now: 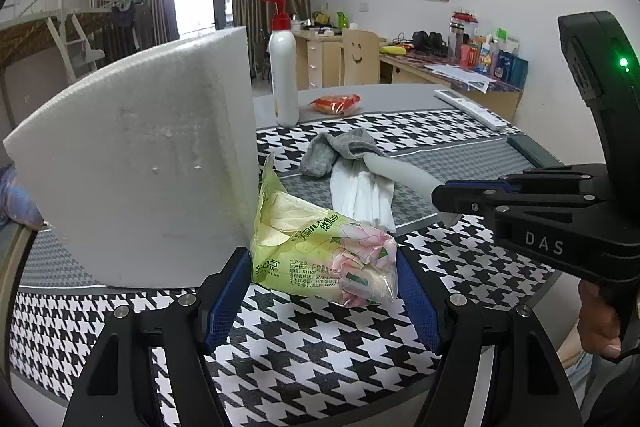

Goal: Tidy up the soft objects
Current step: 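Lift the green-wrapped packet with the left tool while the right grips the grey tube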

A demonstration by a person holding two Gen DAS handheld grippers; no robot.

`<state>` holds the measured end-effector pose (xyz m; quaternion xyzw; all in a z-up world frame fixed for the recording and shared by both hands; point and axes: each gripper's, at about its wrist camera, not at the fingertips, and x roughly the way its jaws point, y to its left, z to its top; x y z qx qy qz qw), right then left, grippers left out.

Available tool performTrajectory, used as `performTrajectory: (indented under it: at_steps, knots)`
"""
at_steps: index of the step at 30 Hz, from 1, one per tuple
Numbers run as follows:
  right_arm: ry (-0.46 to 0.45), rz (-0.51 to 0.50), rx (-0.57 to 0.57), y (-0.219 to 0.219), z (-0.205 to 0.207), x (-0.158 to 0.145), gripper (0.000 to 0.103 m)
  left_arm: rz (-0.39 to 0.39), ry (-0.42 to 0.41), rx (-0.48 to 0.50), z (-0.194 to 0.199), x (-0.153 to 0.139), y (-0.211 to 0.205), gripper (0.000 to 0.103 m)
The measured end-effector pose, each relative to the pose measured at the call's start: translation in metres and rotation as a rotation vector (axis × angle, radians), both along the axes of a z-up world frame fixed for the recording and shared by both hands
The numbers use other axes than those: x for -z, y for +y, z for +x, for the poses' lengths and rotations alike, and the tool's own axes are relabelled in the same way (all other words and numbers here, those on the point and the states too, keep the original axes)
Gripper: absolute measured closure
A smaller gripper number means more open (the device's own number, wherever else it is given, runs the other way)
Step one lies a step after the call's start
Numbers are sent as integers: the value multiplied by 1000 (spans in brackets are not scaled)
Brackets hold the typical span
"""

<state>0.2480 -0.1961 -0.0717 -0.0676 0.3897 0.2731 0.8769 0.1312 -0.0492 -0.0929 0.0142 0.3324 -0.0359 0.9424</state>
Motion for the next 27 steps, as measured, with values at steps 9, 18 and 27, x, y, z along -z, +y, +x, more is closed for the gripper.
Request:
performTrajectory:
  at_steps: [9,18,27]
  knots:
    - [-44,9,16,-3,-10,-14,94,8,-41,9,-12,-12,1,30]
    - [-102,6,28,-4,-22,-29,94,16,-88,18,-25,-26,3,30]
    - [-155,31,38,-7,-31,-46,93,46,-146,33,-31,-43,3,30]
